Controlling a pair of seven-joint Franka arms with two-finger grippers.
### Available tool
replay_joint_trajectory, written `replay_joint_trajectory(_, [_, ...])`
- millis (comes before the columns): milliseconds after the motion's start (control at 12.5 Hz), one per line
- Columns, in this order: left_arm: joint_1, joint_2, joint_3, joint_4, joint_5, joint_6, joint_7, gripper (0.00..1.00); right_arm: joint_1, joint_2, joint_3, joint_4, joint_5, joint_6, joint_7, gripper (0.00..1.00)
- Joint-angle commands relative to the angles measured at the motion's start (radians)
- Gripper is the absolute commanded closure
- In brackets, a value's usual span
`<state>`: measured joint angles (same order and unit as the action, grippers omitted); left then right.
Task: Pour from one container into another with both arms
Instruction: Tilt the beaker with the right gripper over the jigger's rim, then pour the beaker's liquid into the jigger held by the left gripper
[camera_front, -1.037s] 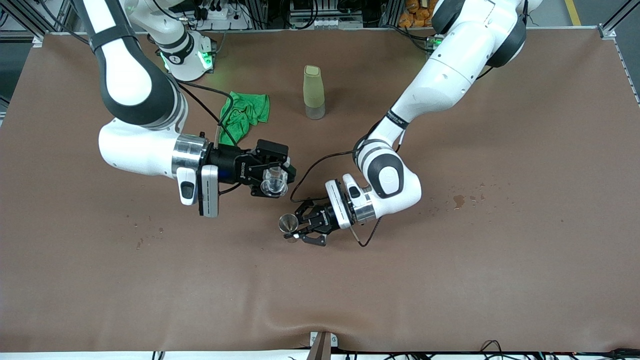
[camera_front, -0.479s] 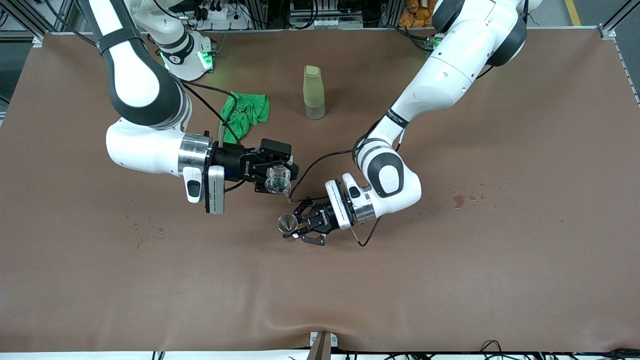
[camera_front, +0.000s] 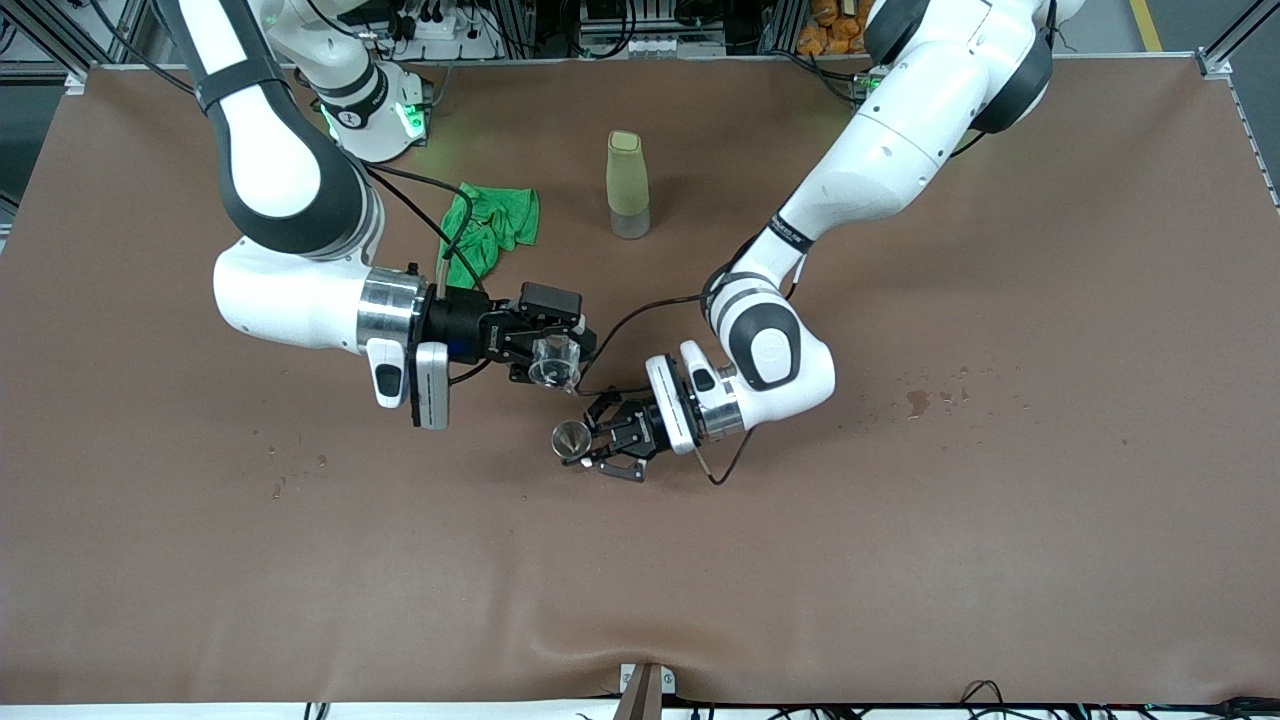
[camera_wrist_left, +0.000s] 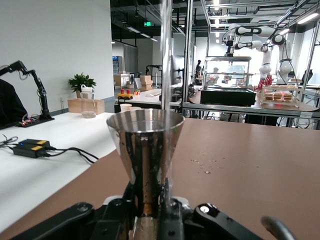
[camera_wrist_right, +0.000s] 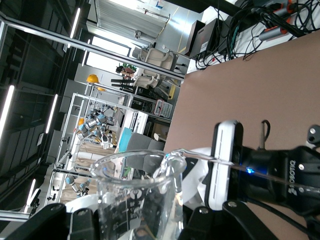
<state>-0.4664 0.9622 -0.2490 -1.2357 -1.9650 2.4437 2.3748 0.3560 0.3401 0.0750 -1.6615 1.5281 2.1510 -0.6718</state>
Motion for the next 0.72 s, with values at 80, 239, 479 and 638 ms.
replay_joint_trajectory(80, [0.04, -0.098, -0.03, -0.143, -0.019, 0.003, -0.006, 1.0, -0.009, -0.023, -0.008, -0.017, 0.006, 0.003, 0.047, 1.0])
replay_joint_trajectory(239, [0.048, -0.1, -0.03, -0.145, -0.014, 0.0, -0.005, 1.0, -0.015, -0.023, -0.008, -0.014, 0.009, 0.003, 0.066, 1.0])
replay_joint_trajectory(479, [0.048, -0.097, -0.03, -0.14, -0.011, 0.0, -0.005, 1.0, -0.019, -0.021, -0.008, -0.015, 0.014, 0.001, 0.076, 1.0])
replay_joint_trajectory(638, [0.046, -0.095, -0.029, -0.14, -0.011, 0.0, 0.001, 1.0, -0.015, -0.021, -0.008, -0.014, 0.014, 0.003, 0.106, 1.0])
